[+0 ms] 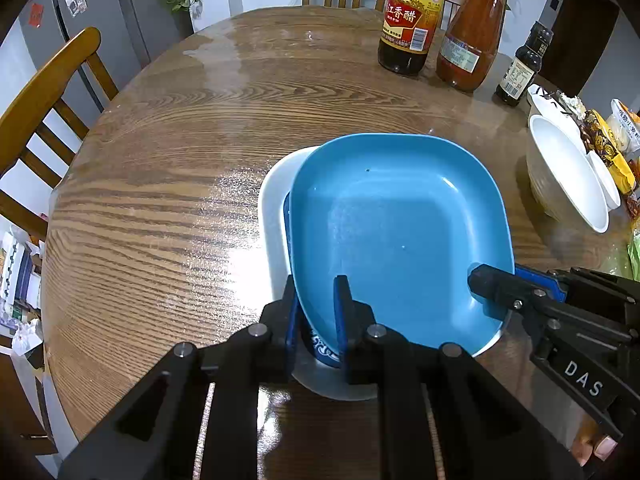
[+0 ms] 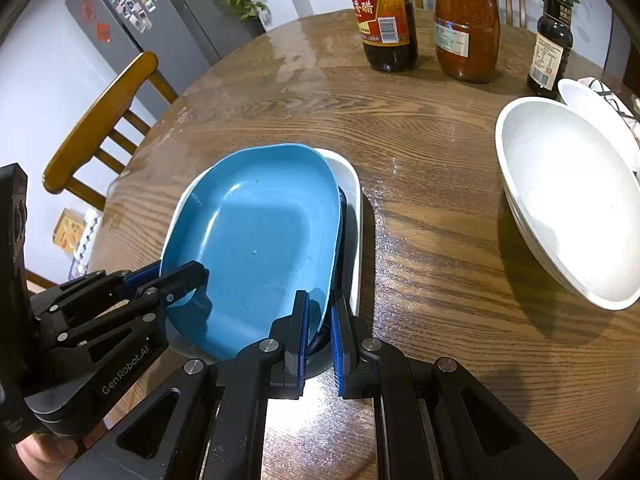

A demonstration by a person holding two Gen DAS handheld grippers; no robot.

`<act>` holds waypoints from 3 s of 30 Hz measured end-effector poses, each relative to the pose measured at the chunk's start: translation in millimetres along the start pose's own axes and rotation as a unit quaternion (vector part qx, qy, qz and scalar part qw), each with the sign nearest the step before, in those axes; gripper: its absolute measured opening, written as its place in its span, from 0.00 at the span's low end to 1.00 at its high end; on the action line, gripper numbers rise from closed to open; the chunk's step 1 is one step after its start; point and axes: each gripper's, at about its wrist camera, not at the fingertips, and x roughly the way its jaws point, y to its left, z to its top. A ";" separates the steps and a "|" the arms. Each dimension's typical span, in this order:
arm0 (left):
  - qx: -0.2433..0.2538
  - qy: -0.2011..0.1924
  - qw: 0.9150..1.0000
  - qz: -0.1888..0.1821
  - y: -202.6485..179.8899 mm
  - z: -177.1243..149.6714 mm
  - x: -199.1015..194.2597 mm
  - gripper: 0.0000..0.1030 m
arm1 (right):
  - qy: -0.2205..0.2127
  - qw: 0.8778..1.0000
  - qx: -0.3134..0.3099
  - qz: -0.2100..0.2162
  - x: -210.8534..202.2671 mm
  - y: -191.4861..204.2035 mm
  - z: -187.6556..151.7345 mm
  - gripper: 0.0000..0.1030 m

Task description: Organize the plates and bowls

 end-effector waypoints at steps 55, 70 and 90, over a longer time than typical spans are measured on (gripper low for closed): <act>0.009 -0.017 1.000 0.017 1.9 -2.5 -12.0 0.21 | -0.019 0.999 -0.010 -0.028 -13.4 3.3 0.0 0.12; -0.002 -0.036 0.999 0.036 11.0 -1.9 -22.0 0.40 | -0.027 0.999 -0.004 -0.034 -18.7 -0.2 -2.7 0.12; -0.034 -0.045 0.997 0.053 22.9 -2.3 -29.2 0.73 | -0.055 0.998 -0.009 -0.011 -31.9 2.1 -5.4 0.57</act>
